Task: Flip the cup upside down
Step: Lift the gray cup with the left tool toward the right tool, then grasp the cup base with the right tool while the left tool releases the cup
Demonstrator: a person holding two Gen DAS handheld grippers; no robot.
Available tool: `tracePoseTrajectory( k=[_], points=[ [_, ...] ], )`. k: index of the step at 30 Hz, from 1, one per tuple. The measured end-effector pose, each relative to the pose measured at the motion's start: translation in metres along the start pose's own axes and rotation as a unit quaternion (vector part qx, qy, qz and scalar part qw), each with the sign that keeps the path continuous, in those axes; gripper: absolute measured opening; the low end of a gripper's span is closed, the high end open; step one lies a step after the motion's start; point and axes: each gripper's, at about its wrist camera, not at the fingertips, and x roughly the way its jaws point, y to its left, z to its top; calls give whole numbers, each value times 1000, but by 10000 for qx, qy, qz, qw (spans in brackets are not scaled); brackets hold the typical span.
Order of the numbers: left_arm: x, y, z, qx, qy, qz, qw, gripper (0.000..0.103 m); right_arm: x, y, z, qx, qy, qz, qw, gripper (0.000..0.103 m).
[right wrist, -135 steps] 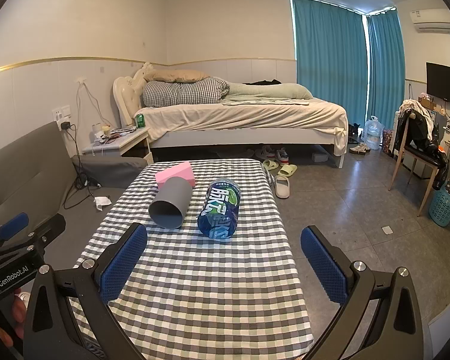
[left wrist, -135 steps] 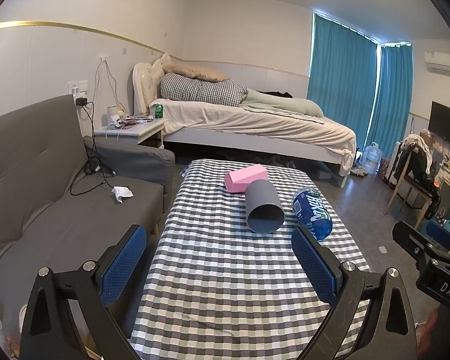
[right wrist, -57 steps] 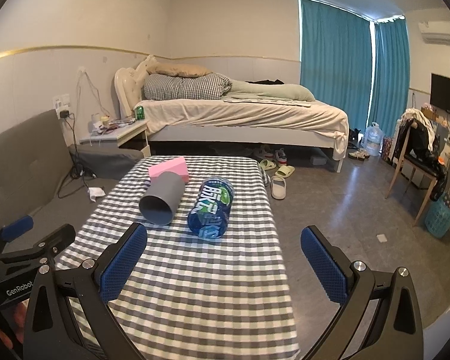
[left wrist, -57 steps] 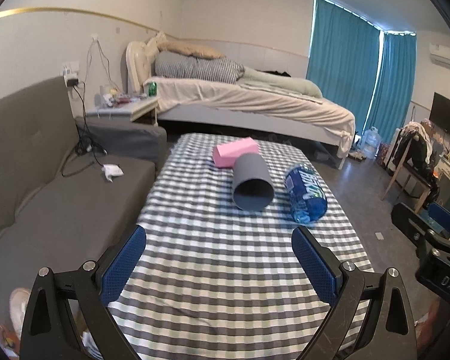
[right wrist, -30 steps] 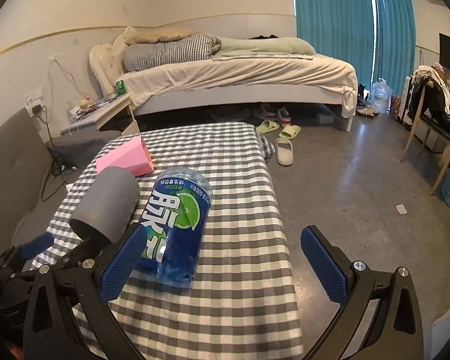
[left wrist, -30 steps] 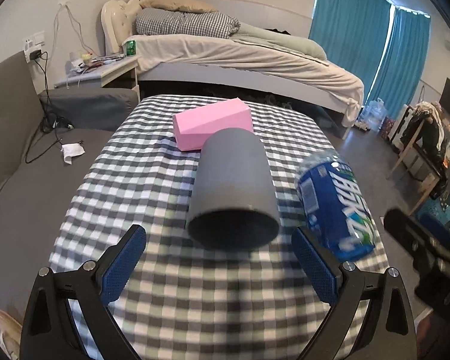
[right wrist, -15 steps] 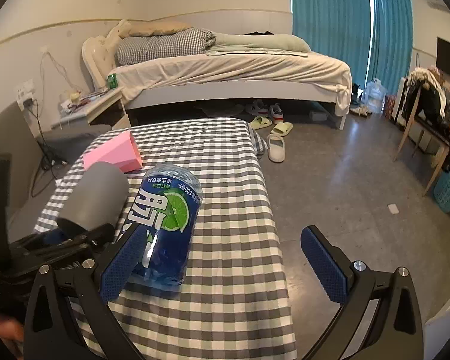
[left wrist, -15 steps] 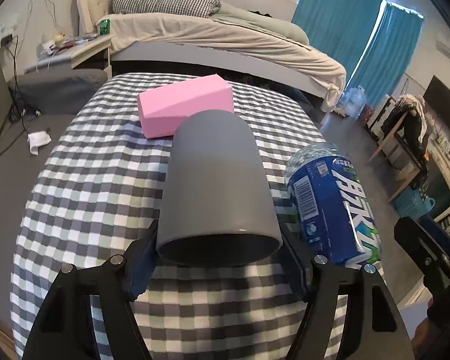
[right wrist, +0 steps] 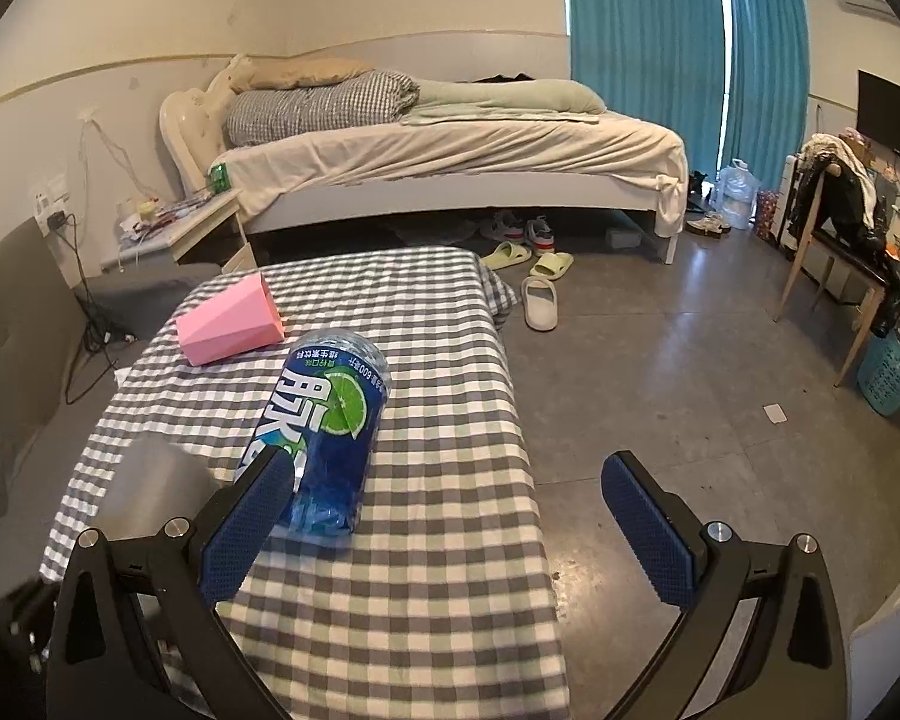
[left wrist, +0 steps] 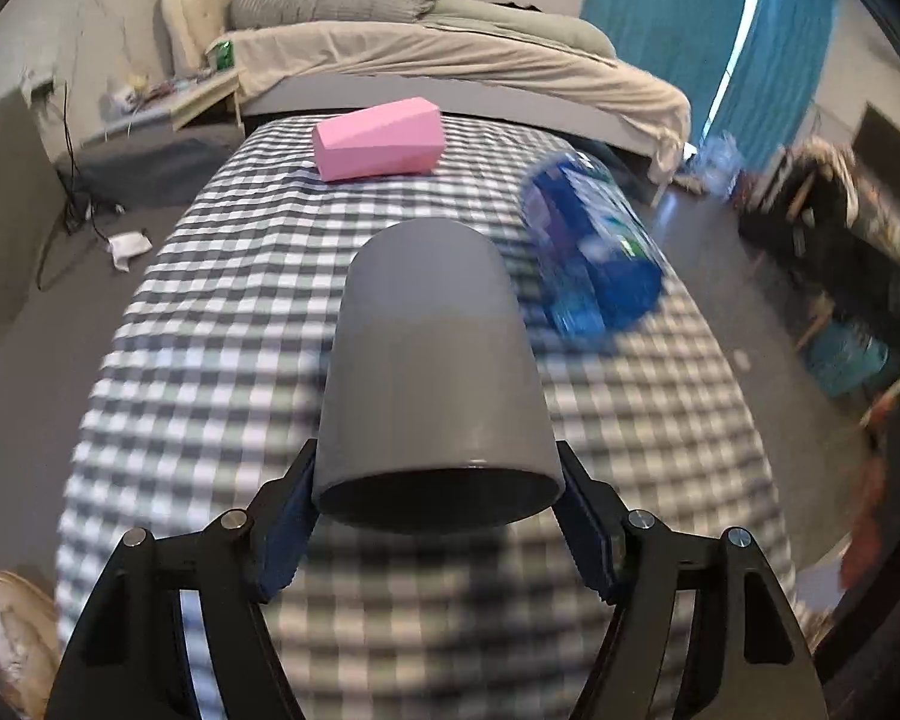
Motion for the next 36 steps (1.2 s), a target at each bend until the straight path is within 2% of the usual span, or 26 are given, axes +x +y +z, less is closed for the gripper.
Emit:
tracePoseTrajectory(
  k=[4, 7, 9, 13, 17, 22, 25, 30, 34, 36],
  points=[
    [-18, -2, -22, -177, -1, -171, 9997, 74, -26, -4, -2, 118, -100, 78, 9998, 103],
    [-31, -4, -34, -167, -187, -212, 9995, 76, -48, -1, -10, -21, -152, 69, 9999, 103],
    [-34, -7, -39, -41, -193, -137, 9997, 84, -58, 3, -16, -93, -93, 93, 9999, 103],
    [-44, -9, -50, -9, -50, -56, 10000, 84, -79, 4, -32, -185, 120, 173, 9996, 103],
    [-69, -8, -65, -220, -141, -306, 9992, 84, -98, 1, -45, -148, 294, 239, 9992, 103],
    [-95, 11, -58, -321, -293, -370, 9984, 85, -110, 8, -55, -180, 506, 374, 9979, 103],
    [-110, 38, -46, -495, -478, -439, 9967, 92, -109, 14, -58, -188, 653, 408, 9969, 103],
    [-111, 78, -31, -399, -614, 28, 9973, 93, -99, 34, -56, 6, 992, 581, 9934, 103],
    [-95, 107, -27, -396, -539, 304, 9973, 93, -85, 64, -55, -245, 1296, 648, 9891, 103],
    [-85, 114, -26, -365, -514, 412, 9972, 93, -74, 80, -58, -390, 1519, 833, 9841, 103]
  ],
)
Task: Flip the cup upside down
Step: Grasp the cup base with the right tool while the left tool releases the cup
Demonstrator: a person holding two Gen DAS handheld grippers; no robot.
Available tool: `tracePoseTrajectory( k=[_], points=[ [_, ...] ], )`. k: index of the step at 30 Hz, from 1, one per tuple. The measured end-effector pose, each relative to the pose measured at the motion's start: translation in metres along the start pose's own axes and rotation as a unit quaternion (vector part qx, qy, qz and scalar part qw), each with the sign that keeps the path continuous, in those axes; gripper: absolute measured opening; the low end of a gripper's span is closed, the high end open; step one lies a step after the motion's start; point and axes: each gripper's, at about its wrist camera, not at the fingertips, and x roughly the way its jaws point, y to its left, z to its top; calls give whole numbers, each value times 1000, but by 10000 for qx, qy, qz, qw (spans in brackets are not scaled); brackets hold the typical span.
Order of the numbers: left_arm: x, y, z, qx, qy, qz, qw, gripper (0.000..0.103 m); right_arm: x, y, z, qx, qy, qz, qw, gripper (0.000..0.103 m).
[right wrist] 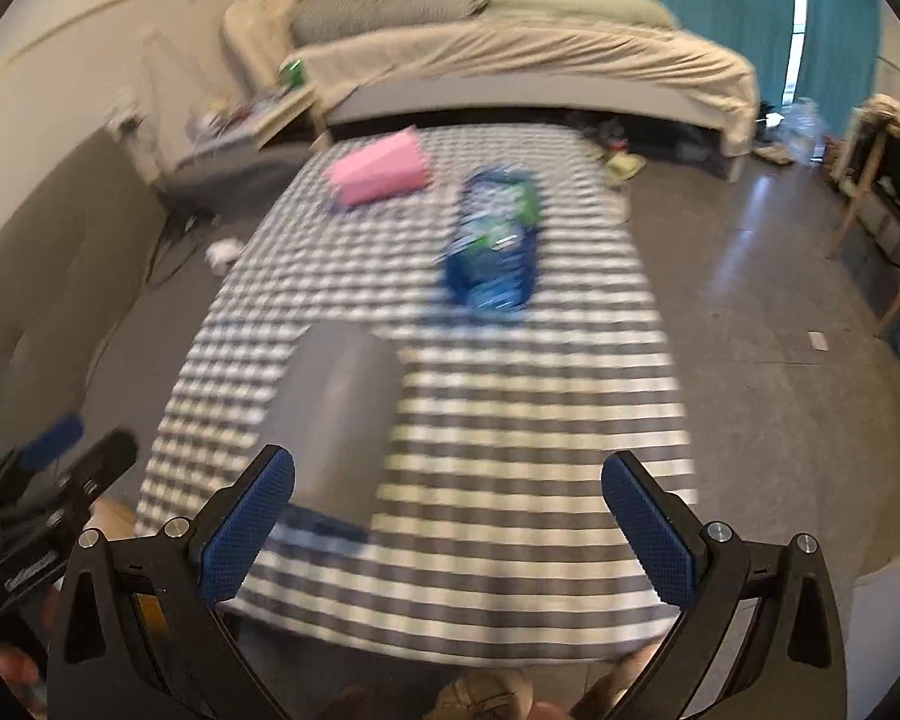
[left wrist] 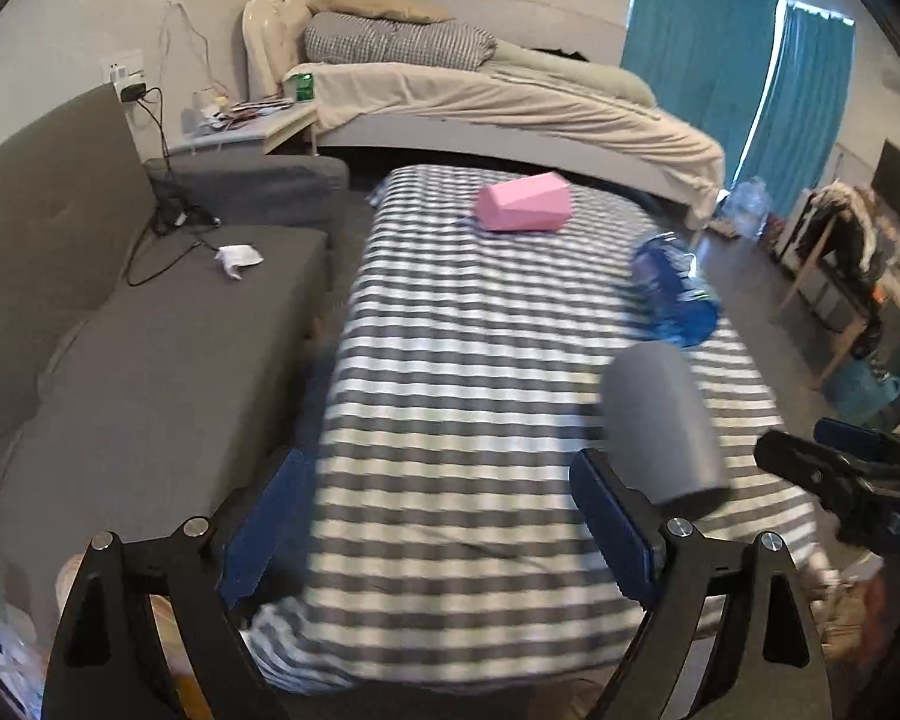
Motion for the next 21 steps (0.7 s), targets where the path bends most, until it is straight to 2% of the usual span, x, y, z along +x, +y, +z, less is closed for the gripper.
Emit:
tracePoseTrajectory(
  k=[2, 9, 12, 15, 21],
  points=[
    [10, 8, -2, -78, 15, -23, 10000, 93, 13, 14, 2, -123, 219, 158, 9996, 103],
    [49, 35, -4, -673, 463, -198, 9965, 93, 51, 52, 20, -715, 693, -147, 9949, 103],
    [59, 47, -6, -890, 553, -272, 9941, 93, 65, 51, 30, -638, 1017, -19, 9928, 103],
    [61, 53, -1, -966, 442, -137, 9943, 93, 79, 49, 40, -405, 1302, 49, 9907, 103],
    [68, 62, 11, -1261, 464, -284, 9905, 93, 102, 52, 58, -263, 1717, -94, 9848, 100]
  ],
)
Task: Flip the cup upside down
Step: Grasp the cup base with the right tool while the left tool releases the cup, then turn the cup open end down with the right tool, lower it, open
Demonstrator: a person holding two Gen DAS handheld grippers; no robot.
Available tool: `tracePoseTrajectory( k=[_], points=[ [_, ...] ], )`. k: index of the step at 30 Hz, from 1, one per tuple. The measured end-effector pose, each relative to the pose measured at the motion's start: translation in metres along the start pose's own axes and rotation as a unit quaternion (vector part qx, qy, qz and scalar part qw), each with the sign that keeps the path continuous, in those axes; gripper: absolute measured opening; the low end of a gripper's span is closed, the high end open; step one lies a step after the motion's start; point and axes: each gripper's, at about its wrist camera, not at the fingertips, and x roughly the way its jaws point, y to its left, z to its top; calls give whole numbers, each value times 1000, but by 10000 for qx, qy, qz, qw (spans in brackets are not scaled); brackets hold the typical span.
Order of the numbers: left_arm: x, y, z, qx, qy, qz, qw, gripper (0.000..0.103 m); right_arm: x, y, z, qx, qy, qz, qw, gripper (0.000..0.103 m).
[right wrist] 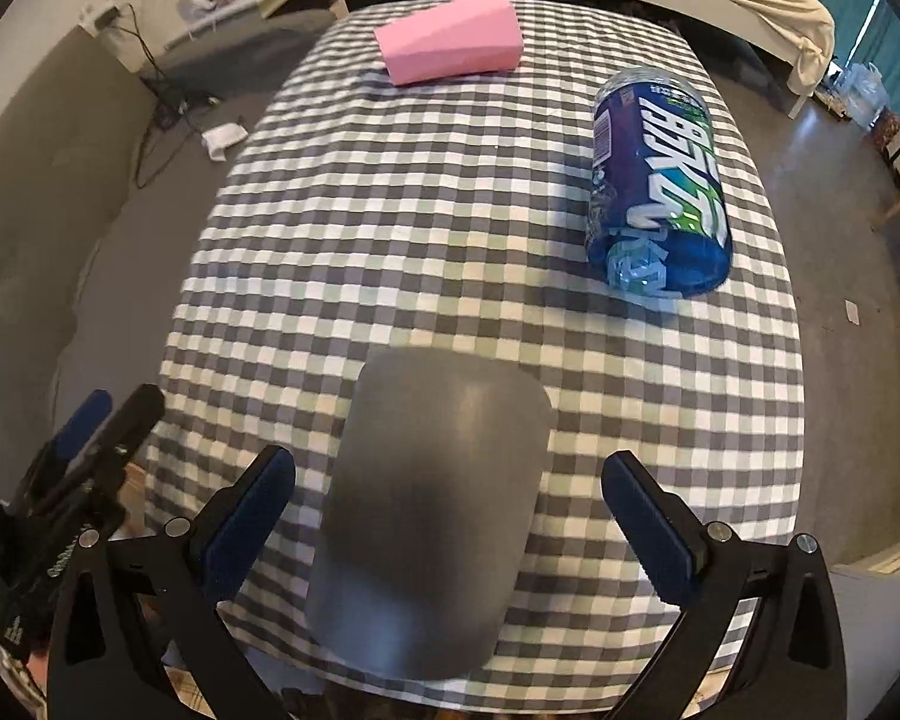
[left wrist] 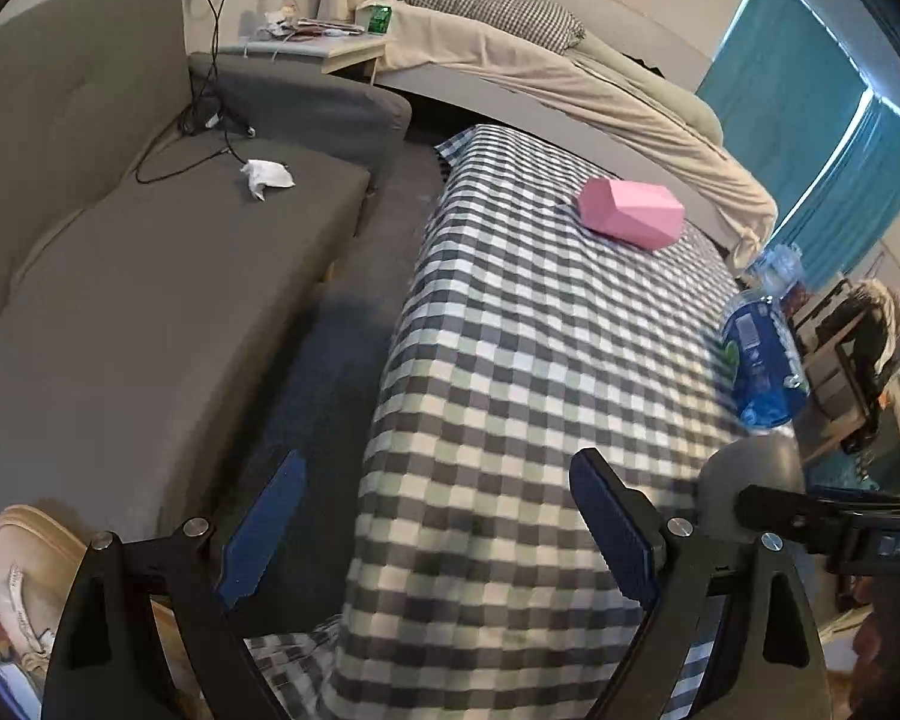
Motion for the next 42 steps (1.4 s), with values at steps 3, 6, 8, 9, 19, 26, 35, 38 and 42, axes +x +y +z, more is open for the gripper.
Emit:
tracePoseTrajectory(
  k=[3, 6, 8, 9, 19, 26, 35, 38, 42],
  points=[
    [-1, -5, 3, 12, -73, 10, 10000, 93, 7, 1, 8, 1, 140, 78, 9999, 90],
    [-2, -9, 6, -34, -96, -65, 9999, 93, 12, -2, 11, -7, 272, 253, 9993, 75],
    [-4, -13, 6, -49, -114, -63, 9999, 93, 11, -4, 10, 18, 243, 309, 9992, 75],
    [-5, -15, 7, -46, -119, -61, 9999, 93, 8, -5, 8, 43, 176, 353, 9992, 75],
    [-18, -46, -6, 315, -193, -110, 9993, 93, -49, 3, -35, -657, -1569, -100, 9854, 73],
    [-22, -55, -25, 712, -185, 119, 9972, 93, -48, 7, -60, -970, -2116, -260, 9722, 73],
    [-34, -52, -35, 734, -391, 263, 9962, 93, -46, 5, -69, -988, -2356, -258, 9665, 88],
    [-34, -51, -38, 744, -417, 369, 9957, 93, -43, 8, -76, -1092, -2403, -248, 9642, 88],
    [-30, -48, -40, 682, -451, 484, 9955, 93, -33, 7, -75, -1139, -2418, -223, 9634, 88]
  ],
)
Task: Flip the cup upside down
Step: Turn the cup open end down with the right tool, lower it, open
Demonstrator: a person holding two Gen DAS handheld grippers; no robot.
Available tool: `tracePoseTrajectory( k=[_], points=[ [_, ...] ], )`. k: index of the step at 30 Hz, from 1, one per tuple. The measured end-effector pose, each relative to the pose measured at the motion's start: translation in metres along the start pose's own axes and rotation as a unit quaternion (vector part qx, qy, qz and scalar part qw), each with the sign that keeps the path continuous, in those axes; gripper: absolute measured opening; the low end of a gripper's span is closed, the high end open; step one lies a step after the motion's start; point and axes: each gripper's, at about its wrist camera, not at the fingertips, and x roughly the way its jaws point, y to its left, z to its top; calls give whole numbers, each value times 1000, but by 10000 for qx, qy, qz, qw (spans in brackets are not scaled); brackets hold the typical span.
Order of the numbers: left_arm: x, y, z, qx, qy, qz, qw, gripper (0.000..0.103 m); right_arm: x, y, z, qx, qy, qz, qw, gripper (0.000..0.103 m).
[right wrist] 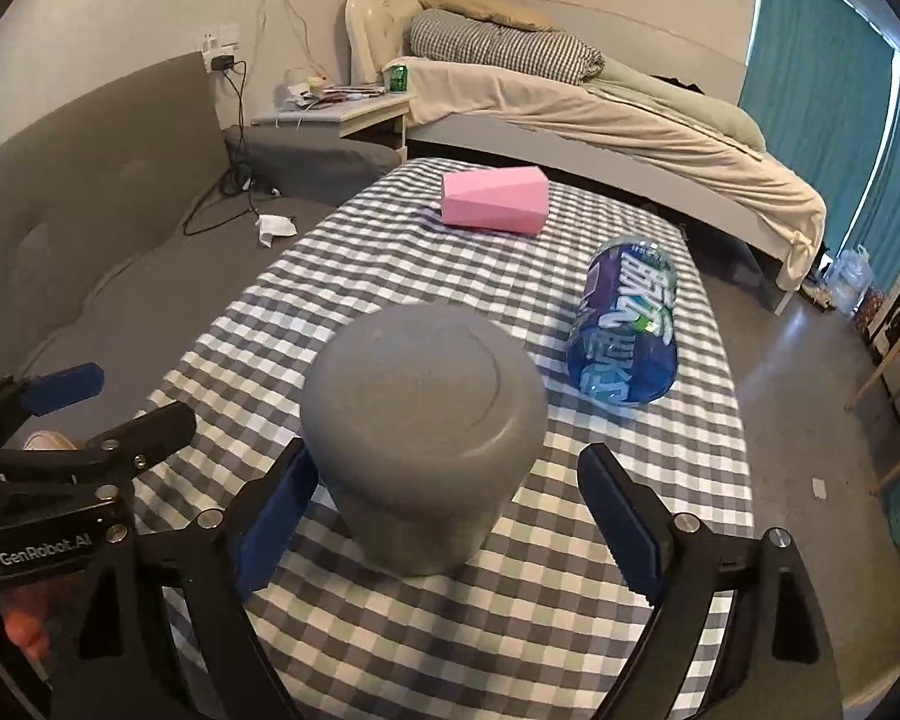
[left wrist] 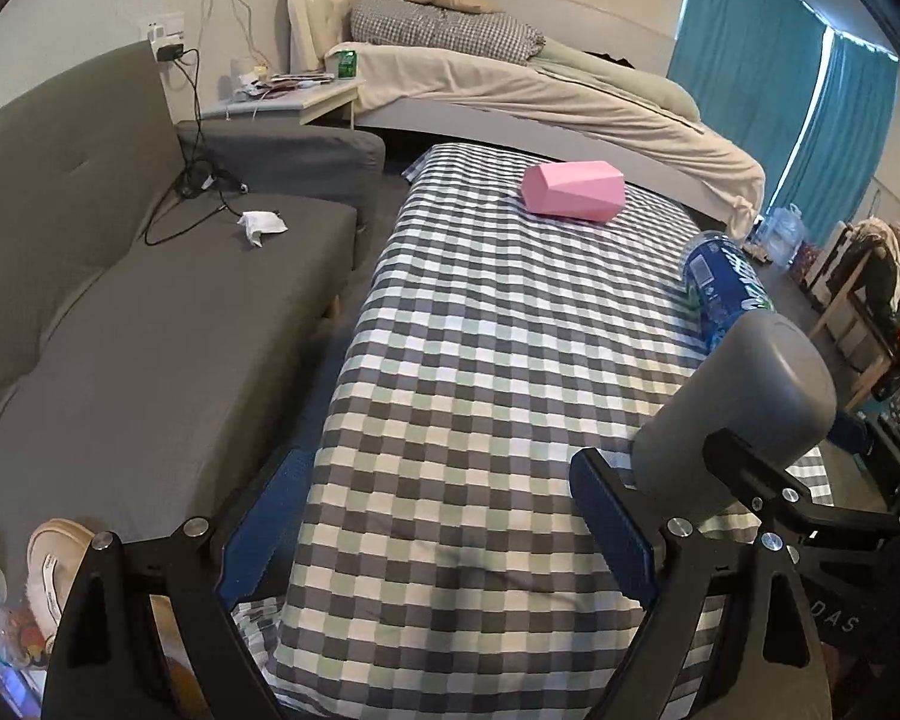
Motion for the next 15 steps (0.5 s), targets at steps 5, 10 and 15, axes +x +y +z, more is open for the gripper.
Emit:
tracePoseTrajectory(
  k=[5, 10, 15],
  points=[
    [9, 6, -1, -164, -42, 196, 9997, 93, 12, -6, -3, 243, 91, 246, 9994, 88],
    [18, 7, 2, -262, -28, 232, 9994, 93, 21, -6, -5, 200, 137, 323, 9992, 88],
    [26, 2, 3, -264, -12, 255, 9993, 93, 29, -6, -8, 109, 173, 378, 9991, 88]
  ],
)
